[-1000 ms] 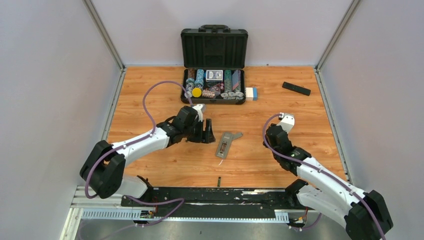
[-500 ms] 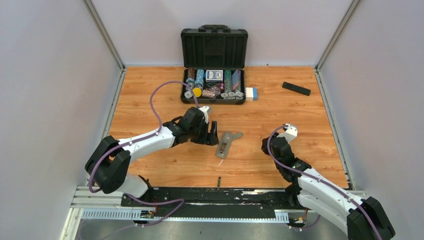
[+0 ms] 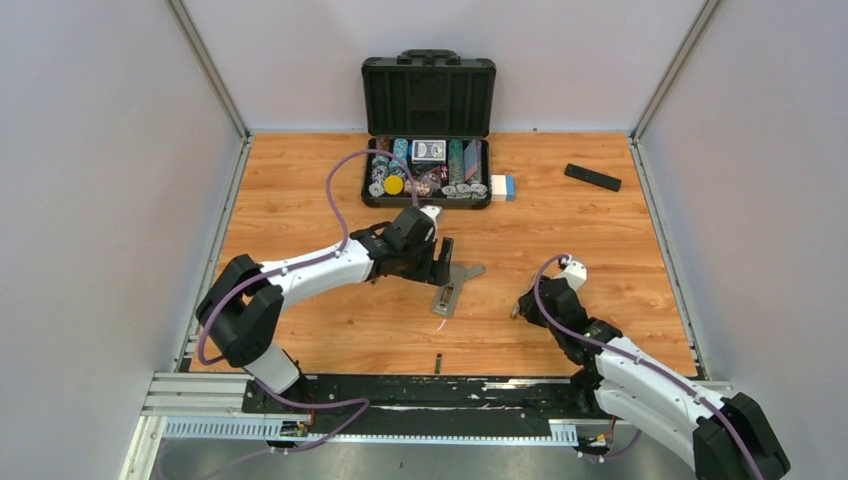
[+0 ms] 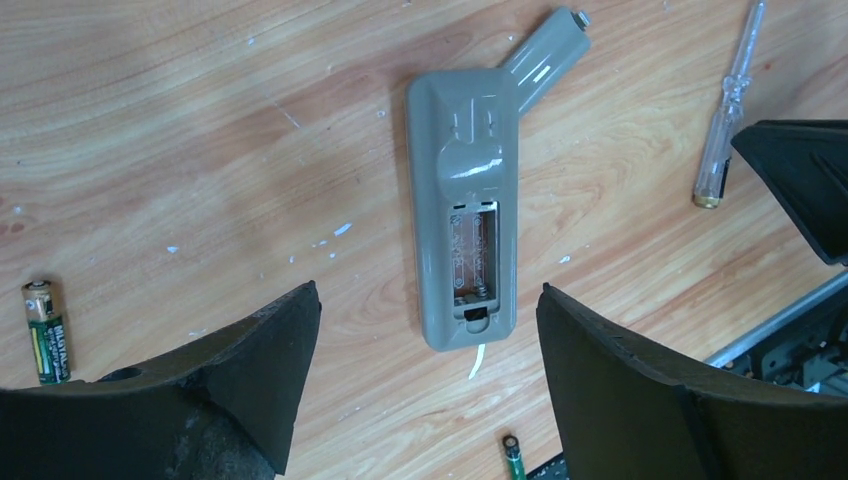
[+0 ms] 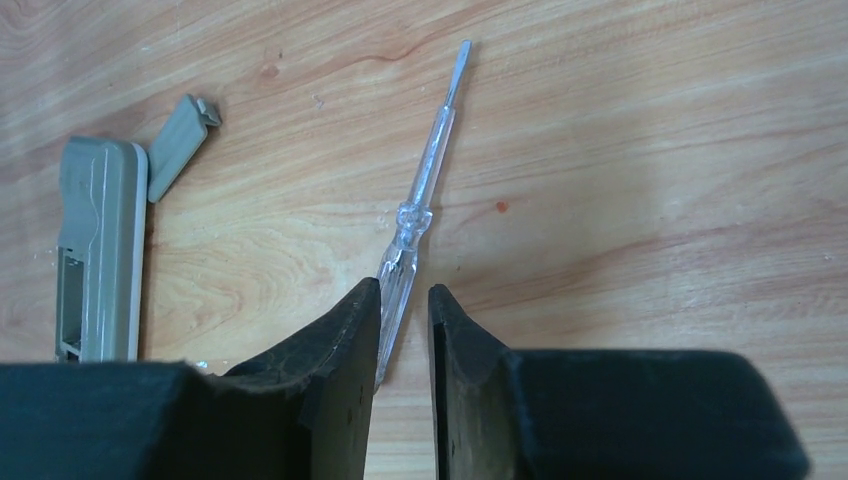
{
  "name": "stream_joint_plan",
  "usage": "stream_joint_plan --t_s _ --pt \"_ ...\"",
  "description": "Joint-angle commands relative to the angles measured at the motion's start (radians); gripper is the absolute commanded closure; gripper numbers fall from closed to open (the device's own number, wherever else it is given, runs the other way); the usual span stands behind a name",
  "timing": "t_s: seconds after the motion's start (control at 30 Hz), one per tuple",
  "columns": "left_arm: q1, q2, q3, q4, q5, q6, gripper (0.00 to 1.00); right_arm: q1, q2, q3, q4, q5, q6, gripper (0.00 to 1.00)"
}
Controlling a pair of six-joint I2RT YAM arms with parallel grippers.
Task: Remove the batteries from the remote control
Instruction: Move the remote control to the center of the board.
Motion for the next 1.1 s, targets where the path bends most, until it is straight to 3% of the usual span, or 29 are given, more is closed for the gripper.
stream_joint_plan --t_s 0.0,0.17,0.27,0.53,0.77,1.07 --pt "-0.045 0.054 0.083 -0.059 -0.081 0.034 0.11 0.001 -0.034 0.086 -0.066 -0.041 -0.050 0.74" --pt "-0.093 0.133 0.151 -0.080 -0.147 0.029 0.04 0.001 -0.090 0.127 -0.096 -0.061 -0.087 0.66" --pt "-0.124 0.213 0.221 -0.151 -0.215 0.033 0.03 0.001 -0.110 0.135 -0.099 -0.086 -0.096 0.56" --pt "-0.150 0.305 0.245 -0.168 -0.252 0.024 0.03 0.001 -0.065 0.148 -0.090 -0.156 -0.098 0.44" --pt "-0.144 0.315 0.234 -0.245 -0.402 -0.007 0.03 0.001 0.058 0.191 -0.030 -0.259 -0.139 0.42" --pt "-0.080 0.257 0.140 -0.232 -0.408 -0.046 0.03 0.001 0.340 0.311 0.068 -0.392 -0.113 0.42"
